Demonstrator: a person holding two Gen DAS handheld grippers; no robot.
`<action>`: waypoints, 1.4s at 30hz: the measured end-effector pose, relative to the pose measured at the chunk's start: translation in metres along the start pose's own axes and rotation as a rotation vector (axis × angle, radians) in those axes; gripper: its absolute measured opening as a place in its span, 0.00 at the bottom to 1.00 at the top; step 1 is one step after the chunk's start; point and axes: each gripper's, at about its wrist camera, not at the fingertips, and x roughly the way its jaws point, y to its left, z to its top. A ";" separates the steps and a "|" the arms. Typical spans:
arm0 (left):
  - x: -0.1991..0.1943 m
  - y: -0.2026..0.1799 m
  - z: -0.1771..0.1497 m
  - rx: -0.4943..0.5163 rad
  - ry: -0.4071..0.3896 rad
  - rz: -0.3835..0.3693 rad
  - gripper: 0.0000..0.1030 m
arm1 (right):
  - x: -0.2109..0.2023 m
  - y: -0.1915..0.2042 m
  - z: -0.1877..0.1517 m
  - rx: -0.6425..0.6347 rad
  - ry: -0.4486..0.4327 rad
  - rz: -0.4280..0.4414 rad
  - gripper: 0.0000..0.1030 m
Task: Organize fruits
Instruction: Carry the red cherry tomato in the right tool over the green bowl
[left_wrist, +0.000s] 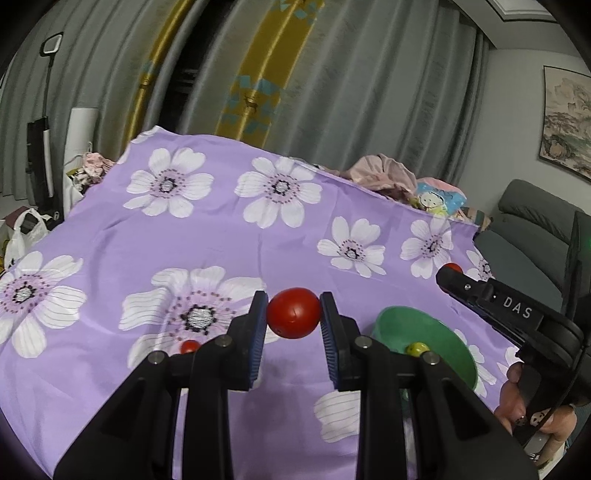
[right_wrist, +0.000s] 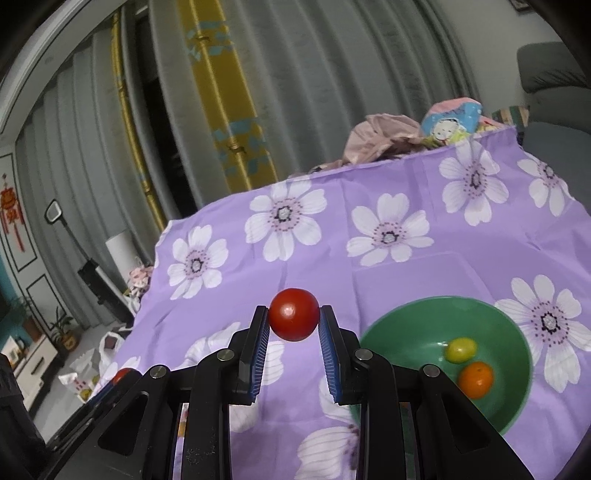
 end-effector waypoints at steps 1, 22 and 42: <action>0.003 -0.003 0.000 -0.002 0.005 -0.004 0.27 | 0.000 -0.004 0.002 0.010 0.004 -0.006 0.28; 0.061 -0.085 -0.002 0.027 0.141 -0.175 0.27 | 0.004 -0.067 0.010 0.161 0.115 -0.090 0.28; 0.115 -0.127 -0.029 0.035 0.378 -0.288 0.27 | 0.024 -0.118 -0.003 0.316 0.310 -0.185 0.28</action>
